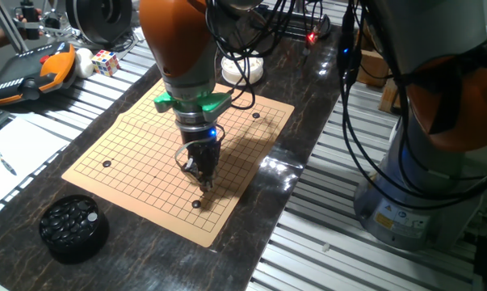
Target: Play the first move as black on the 3-4 point in the upper right corner of the Go board
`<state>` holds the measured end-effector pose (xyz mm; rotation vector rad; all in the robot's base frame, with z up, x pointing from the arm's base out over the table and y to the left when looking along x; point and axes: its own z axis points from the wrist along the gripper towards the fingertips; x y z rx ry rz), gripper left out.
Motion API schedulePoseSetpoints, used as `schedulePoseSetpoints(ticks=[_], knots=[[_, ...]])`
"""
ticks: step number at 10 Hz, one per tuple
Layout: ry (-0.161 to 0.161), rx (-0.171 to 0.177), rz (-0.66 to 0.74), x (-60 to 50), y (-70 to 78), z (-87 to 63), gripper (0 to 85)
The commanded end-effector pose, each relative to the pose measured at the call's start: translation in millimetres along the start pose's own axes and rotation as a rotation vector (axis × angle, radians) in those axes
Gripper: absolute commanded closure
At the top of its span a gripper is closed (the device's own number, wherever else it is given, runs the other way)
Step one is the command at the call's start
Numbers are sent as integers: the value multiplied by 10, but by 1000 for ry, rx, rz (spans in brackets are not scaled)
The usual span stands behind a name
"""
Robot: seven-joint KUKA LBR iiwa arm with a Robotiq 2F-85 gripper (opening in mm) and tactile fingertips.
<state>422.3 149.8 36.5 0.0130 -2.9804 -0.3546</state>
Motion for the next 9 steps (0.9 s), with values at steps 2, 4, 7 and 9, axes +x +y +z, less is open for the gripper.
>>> schedulePoseSetpoints(ticks=[2, 4, 7, 9], knots=[[-3, 5, -2, -1, -13, 2, 670], [-5, 15, 4, 0, -11, -2, 637], [-7, 15, 8, 2, -9, -1, 630], [-10, 14, 11, 3, -5, 5, 633]])
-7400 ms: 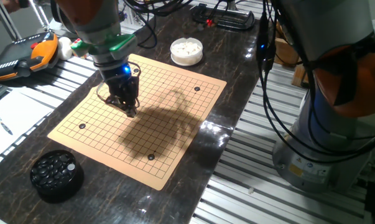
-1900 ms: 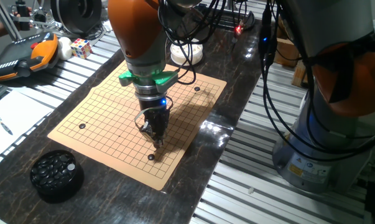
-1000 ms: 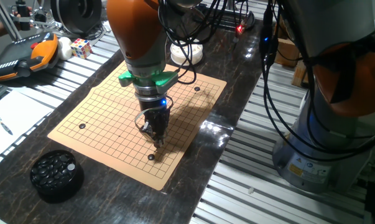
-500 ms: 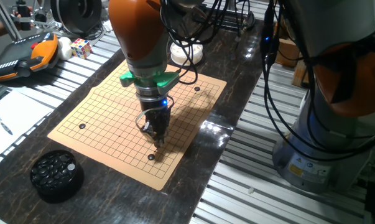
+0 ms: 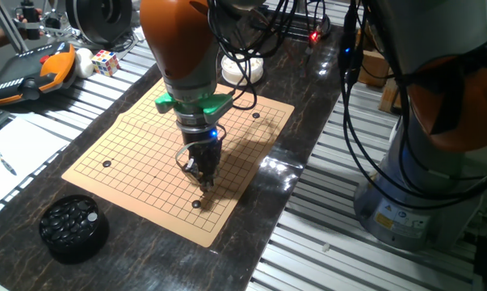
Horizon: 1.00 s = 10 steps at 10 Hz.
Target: Play the first move as black on the 3-4 point in the upper right corner of the Go board
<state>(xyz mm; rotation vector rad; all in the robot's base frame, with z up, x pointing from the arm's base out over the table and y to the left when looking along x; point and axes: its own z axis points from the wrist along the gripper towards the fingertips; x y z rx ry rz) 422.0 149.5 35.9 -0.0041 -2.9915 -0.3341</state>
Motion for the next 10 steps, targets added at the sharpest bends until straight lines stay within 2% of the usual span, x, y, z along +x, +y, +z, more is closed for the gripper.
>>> schedulePoseSetpoints(ticks=[1, 6, 8, 10], knots=[[-1, 0, 0, 0, -1, 1, 630], [-11, 4, 5, 0, -1, 5, 627], [-20, 32, -2, 0, 0, 2, 620], [-22, 35, -2, 0, 1, 2, 620]])
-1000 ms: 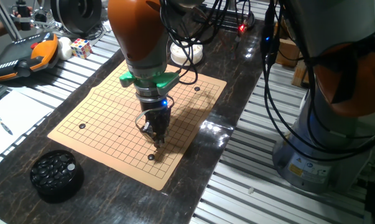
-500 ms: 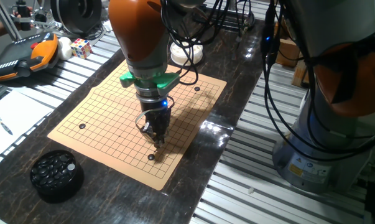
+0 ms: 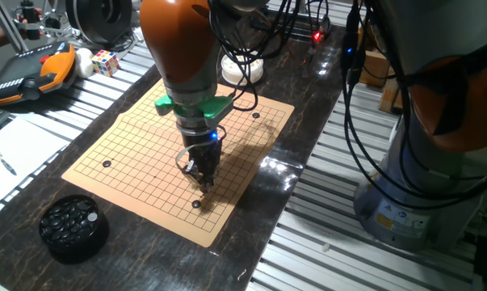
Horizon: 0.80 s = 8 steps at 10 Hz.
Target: Play the first move as black on the 3-4 point in the upper right corner of the Go board
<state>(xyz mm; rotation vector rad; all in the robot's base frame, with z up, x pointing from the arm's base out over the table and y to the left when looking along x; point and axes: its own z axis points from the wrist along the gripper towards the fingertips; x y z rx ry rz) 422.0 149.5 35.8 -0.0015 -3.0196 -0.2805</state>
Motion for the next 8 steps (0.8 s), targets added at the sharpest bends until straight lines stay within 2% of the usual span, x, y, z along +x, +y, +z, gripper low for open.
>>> schedulePoseSetpoints(ticks=[1, 3, 5, 7, 8], knots=[[-1, 11, -3, 1, 1, -3, 617], [-9, 37, -7, 2, 5, -9, 617], [-9, 46, -6, 5, 19, -56, 613], [-6, 77, 4, 26, 57, -218, 613], [-15, 81, 12, 37, 72, -296, 613]])
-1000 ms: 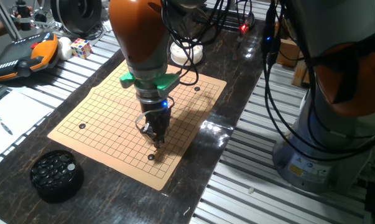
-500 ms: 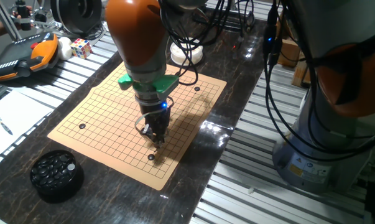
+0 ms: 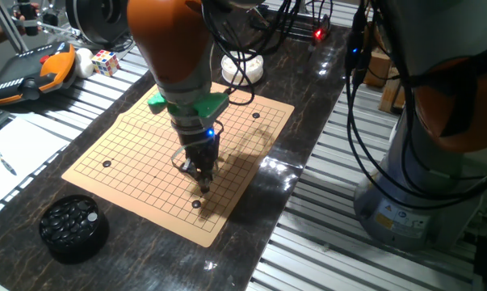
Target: Play the first move as black on the 3-4 point in the upper right corner of the Go board
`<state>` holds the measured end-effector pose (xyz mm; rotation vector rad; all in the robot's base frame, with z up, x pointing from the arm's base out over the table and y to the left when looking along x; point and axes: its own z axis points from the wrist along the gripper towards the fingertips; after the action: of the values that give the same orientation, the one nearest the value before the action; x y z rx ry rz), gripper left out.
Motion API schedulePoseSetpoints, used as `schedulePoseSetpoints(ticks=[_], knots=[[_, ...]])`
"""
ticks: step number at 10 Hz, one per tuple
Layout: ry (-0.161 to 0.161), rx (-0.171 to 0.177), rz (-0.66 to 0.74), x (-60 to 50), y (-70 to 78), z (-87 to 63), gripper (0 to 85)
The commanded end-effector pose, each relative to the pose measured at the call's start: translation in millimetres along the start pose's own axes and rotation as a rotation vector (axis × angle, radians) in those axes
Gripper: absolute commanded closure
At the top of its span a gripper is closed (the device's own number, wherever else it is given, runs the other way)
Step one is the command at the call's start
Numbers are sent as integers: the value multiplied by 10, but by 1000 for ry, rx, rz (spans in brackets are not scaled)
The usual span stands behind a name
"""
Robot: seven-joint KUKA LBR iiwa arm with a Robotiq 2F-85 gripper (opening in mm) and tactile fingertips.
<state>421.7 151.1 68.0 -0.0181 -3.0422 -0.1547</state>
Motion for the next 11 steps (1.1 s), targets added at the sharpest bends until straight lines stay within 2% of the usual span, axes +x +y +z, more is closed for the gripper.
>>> schedulePoseSetpoints(ticks=[1, 4, 6, 8, 11], knots=[[-3, 6, 8, -5, 14, -79, 627], [-5, 12, 33, -115, 83, -322, 670], [-14, 24, 32, -274, 76, -458, 743], [-3, 32, 10, -438, -9, -582, 843], [1, 72, -14, -613, -186, -785, 843]])
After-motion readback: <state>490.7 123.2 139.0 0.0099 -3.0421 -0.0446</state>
